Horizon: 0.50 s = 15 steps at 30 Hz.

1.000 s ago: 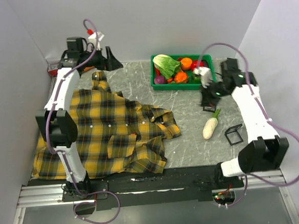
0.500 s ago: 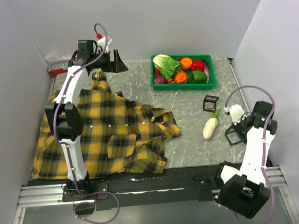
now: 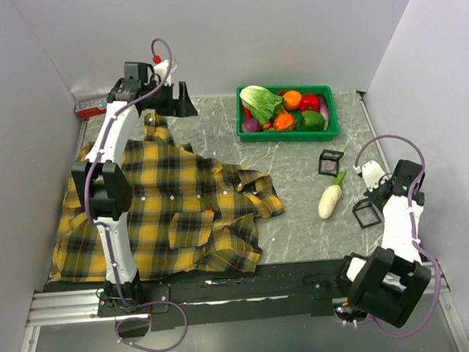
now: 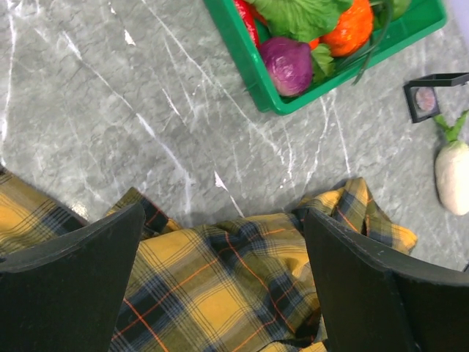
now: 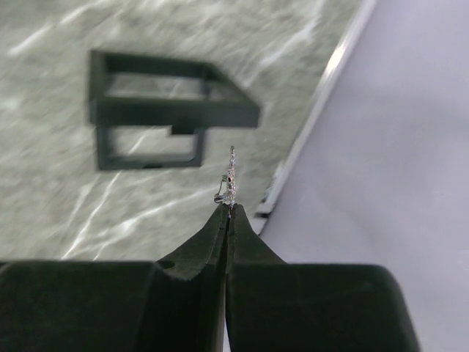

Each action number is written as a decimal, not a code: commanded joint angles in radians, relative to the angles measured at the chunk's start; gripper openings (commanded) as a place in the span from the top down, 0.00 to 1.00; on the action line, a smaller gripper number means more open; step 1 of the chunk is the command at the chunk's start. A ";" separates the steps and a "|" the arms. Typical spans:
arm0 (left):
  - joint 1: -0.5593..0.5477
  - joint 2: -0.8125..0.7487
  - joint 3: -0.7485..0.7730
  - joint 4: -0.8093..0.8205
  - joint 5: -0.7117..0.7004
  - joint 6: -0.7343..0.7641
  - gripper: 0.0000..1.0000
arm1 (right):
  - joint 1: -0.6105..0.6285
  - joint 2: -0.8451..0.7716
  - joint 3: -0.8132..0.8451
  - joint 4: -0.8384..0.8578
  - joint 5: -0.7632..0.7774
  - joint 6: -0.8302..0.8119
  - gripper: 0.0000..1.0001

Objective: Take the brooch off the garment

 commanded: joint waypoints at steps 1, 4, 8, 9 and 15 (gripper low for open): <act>-0.019 -0.031 -0.012 -0.011 -0.040 0.023 0.04 | -0.007 -0.010 -0.029 0.110 -0.011 -0.015 1.00; -0.026 -0.046 -0.030 -0.018 -0.056 0.023 0.04 | -0.007 -0.015 -0.054 0.121 -0.032 -0.033 1.00; -0.028 -0.065 -0.042 -0.020 -0.051 0.056 0.04 | -0.006 -0.016 -0.081 0.117 -0.054 -0.062 1.00; -0.029 -0.068 -0.042 -0.020 -0.054 0.055 0.04 | -0.007 -0.016 -0.084 0.110 -0.066 -0.068 1.00; -0.045 -0.074 -0.042 -0.029 -0.069 0.063 0.04 | -0.004 -0.004 -0.103 0.143 -0.092 -0.076 1.00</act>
